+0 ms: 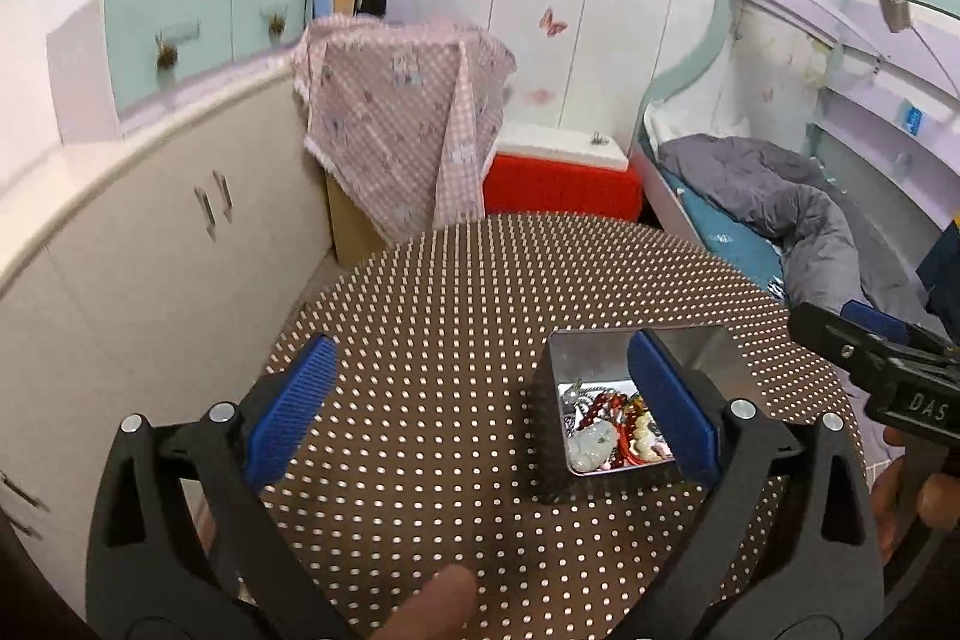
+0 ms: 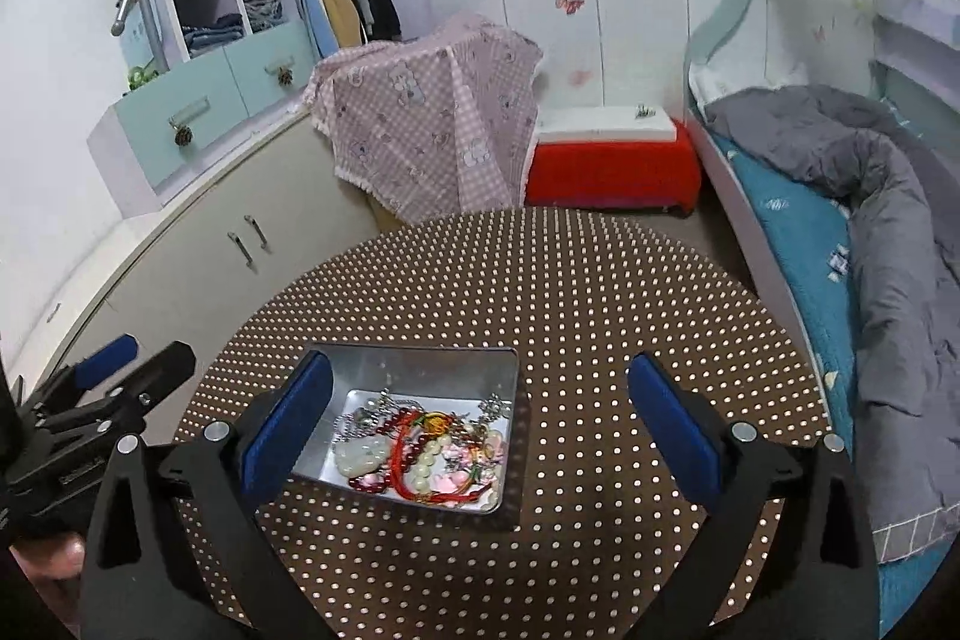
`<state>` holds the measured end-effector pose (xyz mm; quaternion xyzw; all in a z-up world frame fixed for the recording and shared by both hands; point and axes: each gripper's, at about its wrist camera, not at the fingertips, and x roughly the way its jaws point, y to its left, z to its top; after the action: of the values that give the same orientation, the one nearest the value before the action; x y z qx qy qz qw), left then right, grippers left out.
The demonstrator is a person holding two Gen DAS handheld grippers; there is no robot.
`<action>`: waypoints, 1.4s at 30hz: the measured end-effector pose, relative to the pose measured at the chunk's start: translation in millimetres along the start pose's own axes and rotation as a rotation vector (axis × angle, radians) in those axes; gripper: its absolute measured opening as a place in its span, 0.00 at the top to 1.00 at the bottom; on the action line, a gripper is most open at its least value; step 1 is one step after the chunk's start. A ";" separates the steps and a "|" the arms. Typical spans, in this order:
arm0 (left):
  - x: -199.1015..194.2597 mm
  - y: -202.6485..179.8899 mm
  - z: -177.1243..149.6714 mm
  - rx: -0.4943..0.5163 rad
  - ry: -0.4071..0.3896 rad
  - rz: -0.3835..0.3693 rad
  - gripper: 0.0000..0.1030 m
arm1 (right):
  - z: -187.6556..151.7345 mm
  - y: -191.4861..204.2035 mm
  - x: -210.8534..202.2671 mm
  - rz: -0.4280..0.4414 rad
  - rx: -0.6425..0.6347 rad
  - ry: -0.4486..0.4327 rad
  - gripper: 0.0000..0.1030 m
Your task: Organize jewelry
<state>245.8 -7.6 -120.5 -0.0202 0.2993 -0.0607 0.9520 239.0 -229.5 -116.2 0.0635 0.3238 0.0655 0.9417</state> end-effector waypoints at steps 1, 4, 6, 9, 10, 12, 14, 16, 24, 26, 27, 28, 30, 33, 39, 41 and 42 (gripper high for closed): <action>-11.0 -2.3 2.4 0.019 -0.018 0.012 0.07 | 0.2 3.6 -6.7 -0.011 -0.005 -0.012 0.08; -36.0 -6.0 7.3 0.047 -0.073 0.021 0.07 | -1.4 12.9 -27.6 -0.032 -0.018 -0.050 0.08; -53.3 -7.9 8.8 0.052 -0.109 0.025 0.07 | -3.3 19.2 -43.0 -0.055 -0.027 -0.075 0.08; -82.1 -12.6 6.9 0.062 -0.166 0.030 0.07 | -7.3 29.7 -70.4 -0.071 -0.048 -0.132 0.08; -90.5 -14.0 6.2 0.066 -0.182 0.033 0.07 | -10.2 33.5 -83.1 -0.085 -0.056 -0.156 0.08; -108.1 -17.7 3.4 0.078 -0.215 0.040 0.06 | -14.9 37.1 -100.4 -0.102 -0.058 -0.191 0.08; -127.2 -21.6 0.0 0.084 -0.250 0.049 0.06 | -20.0 38.0 -115.2 -0.111 -0.050 -0.217 0.08; -142.9 -24.7 -3.6 0.086 -0.281 0.055 0.06 | -27.5 40.8 -132.7 -0.124 -0.051 -0.250 0.08; -199.5 -26.0 -13.0 0.066 -0.370 0.075 0.06 | -52.2 51.2 -174.6 -0.138 -0.057 -0.319 0.08; -211.6 -26.2 -18.1 0.057 -0.392 0.078 0.06 | -56.8 55.2 -180.5 -0.146 -0.064 -0.335 0.08; -218.1 -26.2 -20.4 0.055 -0.407 0.089 0.06 | -58.7 56.7 -182.4 -0.145 -0.066 -0.341 0.08; -222.5 -26.7 -22.6 0.056 -0.418 0.098 0.06 | -60.9 57.3 -183.7 -0.142 -0.066 -0.345 0.08; -230.3 -26.2 -26.3 0.052 -0.434 0.107 0.06 | -63.1 57.3 -184.1 -0.132 -0.064 -0.343 0.08; -235.2 -22.6 -27.0 0.041 -0.440 0.093 0.06 | -63.6 57.6 -182.3 -0.127 -0.055 -0.339 0.08; -234.3 -22.9 -28.8 0.036 -0.428 0.068 0.06 | -65.6 60.0 -178.3 -0.122 -0.053 -0.326 0.08; -231.6 -24.3 -29.7 0.044 -0.420 0.064 0.06 | -66.7 60.6 -177.4 -0.125 -0.053 -0.322 0.08; -231.0 -24.9 -30.3 0.045 -0.418 0.067 0.06 | -66.5 60.8 -177.1 -0.125 -0.053 -0.320 0.08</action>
<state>38.0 -2.9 -12.4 -0.0012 0.0943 -0.0303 0.9951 54.5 -193.7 -51.8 0.0282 0.1712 0.0045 0.9848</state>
